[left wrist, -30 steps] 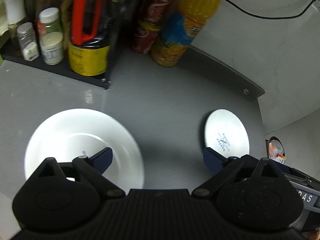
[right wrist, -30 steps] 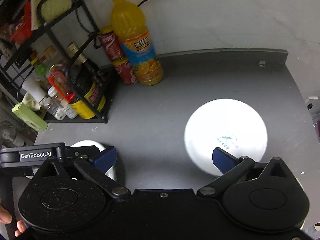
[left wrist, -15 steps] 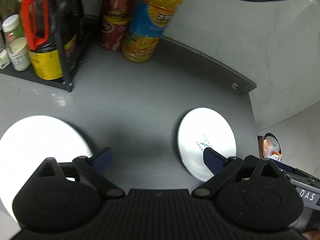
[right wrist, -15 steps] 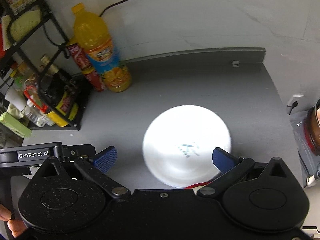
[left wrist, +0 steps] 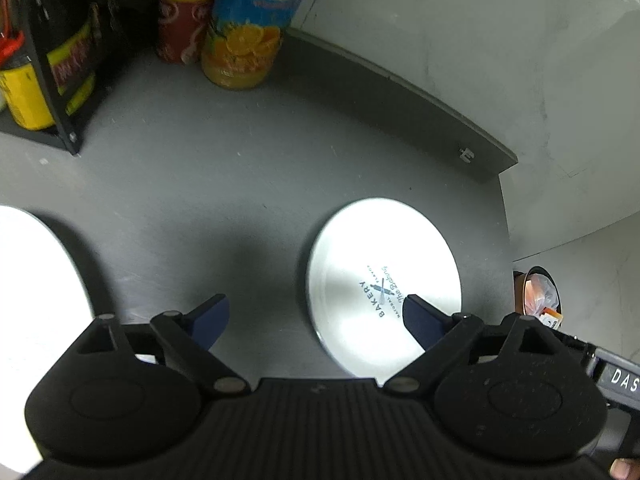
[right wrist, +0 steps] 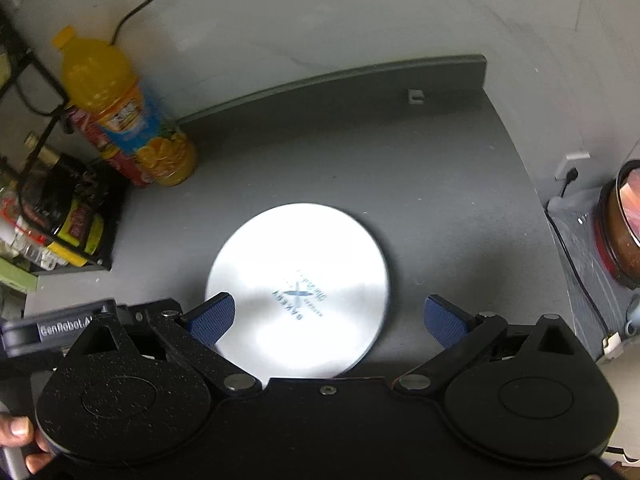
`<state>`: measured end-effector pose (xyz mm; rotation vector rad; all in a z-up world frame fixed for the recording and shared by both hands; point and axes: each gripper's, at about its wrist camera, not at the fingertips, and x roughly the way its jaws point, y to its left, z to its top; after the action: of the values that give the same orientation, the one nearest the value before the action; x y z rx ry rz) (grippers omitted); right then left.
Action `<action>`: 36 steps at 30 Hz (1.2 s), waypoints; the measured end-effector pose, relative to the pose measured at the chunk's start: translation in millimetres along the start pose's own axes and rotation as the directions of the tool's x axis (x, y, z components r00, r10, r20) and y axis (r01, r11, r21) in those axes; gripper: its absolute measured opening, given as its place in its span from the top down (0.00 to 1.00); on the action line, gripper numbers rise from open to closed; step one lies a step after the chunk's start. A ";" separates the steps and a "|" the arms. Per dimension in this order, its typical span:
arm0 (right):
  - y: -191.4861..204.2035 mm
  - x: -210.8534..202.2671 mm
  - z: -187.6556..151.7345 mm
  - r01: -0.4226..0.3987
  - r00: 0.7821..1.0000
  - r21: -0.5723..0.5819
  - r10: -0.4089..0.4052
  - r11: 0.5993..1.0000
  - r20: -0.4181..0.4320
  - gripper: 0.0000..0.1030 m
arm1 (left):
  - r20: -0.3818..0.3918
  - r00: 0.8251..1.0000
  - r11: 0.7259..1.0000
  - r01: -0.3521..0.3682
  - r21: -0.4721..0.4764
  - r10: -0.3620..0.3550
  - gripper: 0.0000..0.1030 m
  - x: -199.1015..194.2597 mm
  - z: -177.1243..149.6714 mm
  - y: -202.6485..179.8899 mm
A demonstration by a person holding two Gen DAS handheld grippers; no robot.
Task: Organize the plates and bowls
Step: 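Move both grippers to the white plate printed 'BAKERY', then close both grippers on the rim of the 'BAKERY' plate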
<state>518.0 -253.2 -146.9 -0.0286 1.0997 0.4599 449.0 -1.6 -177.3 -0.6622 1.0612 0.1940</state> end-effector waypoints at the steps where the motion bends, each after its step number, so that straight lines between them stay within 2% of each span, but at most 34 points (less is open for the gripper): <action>1: -3.4 4.1 2.0 0.000 1.000 0.005 0.000 1.000 -0.007 0.05 | -0.002 1.000 1.000 0.001 -0.002 -0.001 0.12 3.7 -0.2 -1.1; 4: -11.4 15.5 6.4 0.004 1.000 0.008 -0.004 1.000 -0.030 0.10 | -0.012 1.000 1.000 -0.007 -0.025 0.006 0.15 17.6 -1.0 -2.3; 9: -25.8 41.2 12.9 0.008 0.996 0.017 -0.006 1.000 -0.094 0.24 | -0.044 0.999 0.997 -0.023 -0.068 0.020 0.24 43.2 -0.8 -1.6; 17: -35.1 76.5 25.2 0.007 0.982 0.010 -0.005 1.000 -0.187 0.37 | -0.092 0.995 0.988 -0.041 -0.150 0.027 0.51 70.6 3.7 6.0; 23: -37.2 96.3 26.1 0.005 0.971 -0.008 -0.007 1.000 -0.238 0.45 | -0.106 0.994 0.980 -0.035 -0.198 0.014 0.61 80.4 4.2 10.7; 25: -37.3 101.4 24.0 0.009 0.969 -0.015 -0.012 1.000 -0.248 0.49 | -0.102 0.995 0.980 -0.032 -0.195 0.012 0.63 80.2 4.8 10.6; 27: -39.2 106.3 22.1 0.006 0.965 -0.009 -0.008 1.000 -0.261 0.56 | -0.101 0.995 0.981 -0.029 -0.194 0.009 0.70 82.4 5.2 8.3; 29: -40.5 106.6 21.0 -0.004 0.967 -0.007 0.003 1.000 -0.254 0.58 | -0.108 0.994 0.981 -0.020 -0.194 -0.001 0.79 85.1 5.9 6.9; 31: -40.4 105.7 21.0 -0.004 0.968 -0.014 0.000 1.000 -0.253 0.62 | -0.121 0.992 0.977 0.004 -0.215 -0.031 0.83 88.8 5.6 7.8; 33: -40.5 105.8 21.3 -0.015 0.966 -0.015 0.011 1.000 -0.258 0.81 | -0.118 0.993 0.977 0.004 -0.215 -0.031 0.85 88.6 5.6 7.7; 34: -39.6 106.0 20.8 -0.032 0.964 0.000 0.031 0.999 -0.264 0.82 | -0.119 0.992 0.976 0.004 -0.216 -0.031 0.86 88.8 6.0 7.7; 36: -36.1 102.4 18.9 -0.027 0.969 -0.026 0.020 0.999 -0.248 0.82 | -0.124 0.992 0.978 0.000 -0.210 -0.026 0.88 88.3 6.7 7.6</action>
<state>585.4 -245.9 -233.8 -0.1015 1.3401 0.5035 493.9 -5.8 -253.9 -0.8811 1.1669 0.2582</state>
